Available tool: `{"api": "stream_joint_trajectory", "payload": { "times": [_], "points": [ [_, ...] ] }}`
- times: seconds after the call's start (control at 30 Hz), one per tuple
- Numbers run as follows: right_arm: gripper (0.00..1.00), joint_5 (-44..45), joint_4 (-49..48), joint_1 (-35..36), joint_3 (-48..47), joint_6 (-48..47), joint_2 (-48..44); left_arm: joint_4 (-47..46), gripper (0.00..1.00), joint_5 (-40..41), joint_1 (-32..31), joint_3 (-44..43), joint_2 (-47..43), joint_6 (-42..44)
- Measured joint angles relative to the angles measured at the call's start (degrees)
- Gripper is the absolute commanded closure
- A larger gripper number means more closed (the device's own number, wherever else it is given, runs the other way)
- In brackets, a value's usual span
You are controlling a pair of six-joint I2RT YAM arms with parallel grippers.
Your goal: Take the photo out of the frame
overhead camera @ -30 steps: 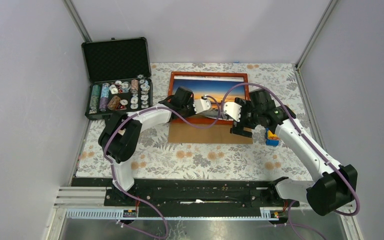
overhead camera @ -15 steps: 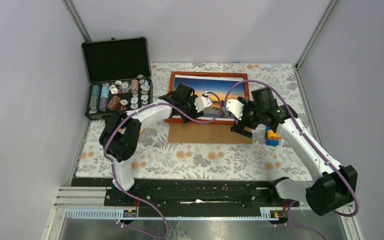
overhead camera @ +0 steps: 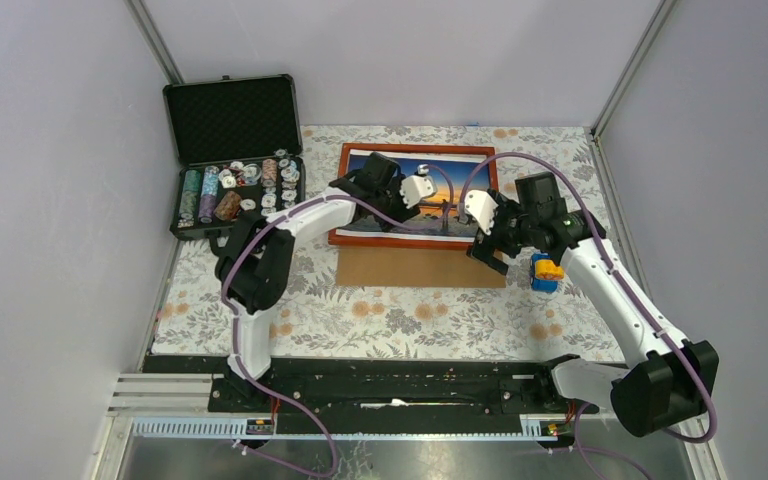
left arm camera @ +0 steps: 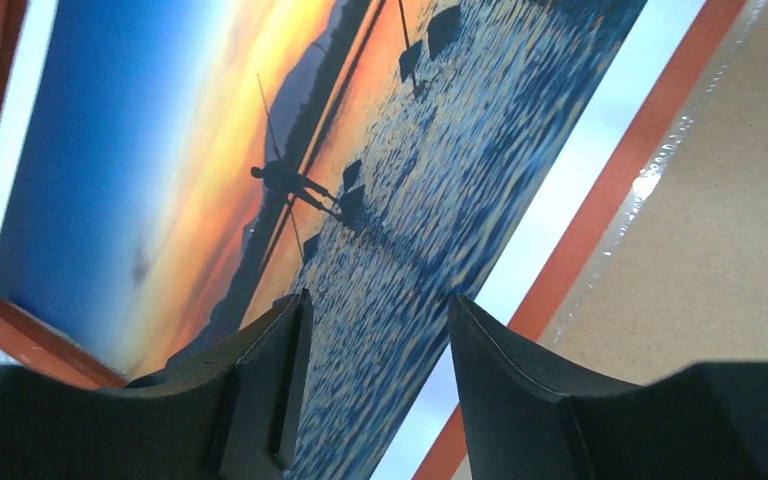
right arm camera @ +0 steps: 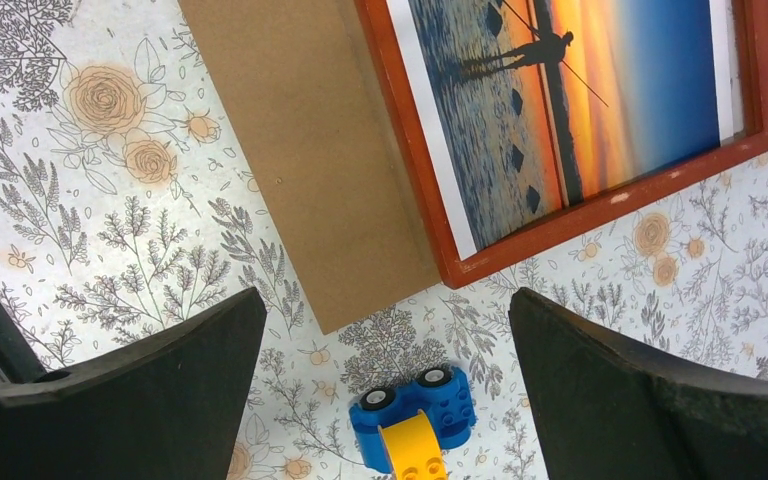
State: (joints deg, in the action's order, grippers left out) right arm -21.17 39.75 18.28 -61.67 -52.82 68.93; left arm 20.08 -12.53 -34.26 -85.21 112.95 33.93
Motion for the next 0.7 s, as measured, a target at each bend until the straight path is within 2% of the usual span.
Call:
{"api": "stream_joint_trajectory", "payload": {
  "times": [0.27,0.7],
  "points": [
    [0.0,-0.98,0.02,-1.64,0.0,1.25,-1.33,-0.31,0.43,3.45,-1.95,-0.09,4.55,0.35],
    [0.0,-1.05,0.02,-1.84,0.0,1.29,-1.62,-3.5,0.46,5.66,-6.16,7.26,0.5,2.21]
  ]
}}
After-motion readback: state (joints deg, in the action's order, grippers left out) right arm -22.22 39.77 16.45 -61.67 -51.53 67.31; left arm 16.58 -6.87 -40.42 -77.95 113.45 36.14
